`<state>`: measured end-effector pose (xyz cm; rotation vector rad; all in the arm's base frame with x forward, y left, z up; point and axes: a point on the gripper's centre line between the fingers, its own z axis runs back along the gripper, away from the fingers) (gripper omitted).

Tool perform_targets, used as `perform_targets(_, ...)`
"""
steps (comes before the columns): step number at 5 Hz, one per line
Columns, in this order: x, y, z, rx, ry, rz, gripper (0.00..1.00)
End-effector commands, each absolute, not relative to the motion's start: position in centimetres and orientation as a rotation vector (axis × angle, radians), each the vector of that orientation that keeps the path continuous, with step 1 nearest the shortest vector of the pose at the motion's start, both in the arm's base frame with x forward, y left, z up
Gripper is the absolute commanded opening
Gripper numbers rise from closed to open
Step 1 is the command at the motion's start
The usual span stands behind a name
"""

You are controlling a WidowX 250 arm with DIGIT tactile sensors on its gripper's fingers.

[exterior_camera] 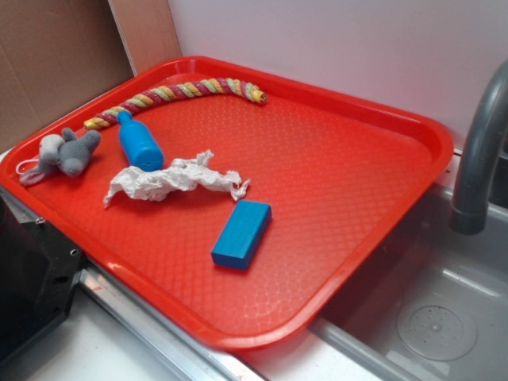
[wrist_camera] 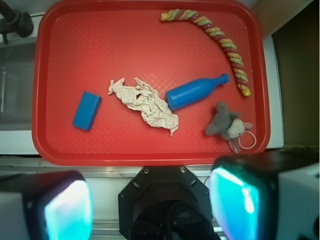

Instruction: Grab the multicolored rope.

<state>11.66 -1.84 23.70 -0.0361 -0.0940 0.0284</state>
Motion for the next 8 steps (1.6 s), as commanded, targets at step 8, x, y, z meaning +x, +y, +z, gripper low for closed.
perform_targets(8,25.9,12.2,12.4,0.074,-0.056,-0.308,1.0)
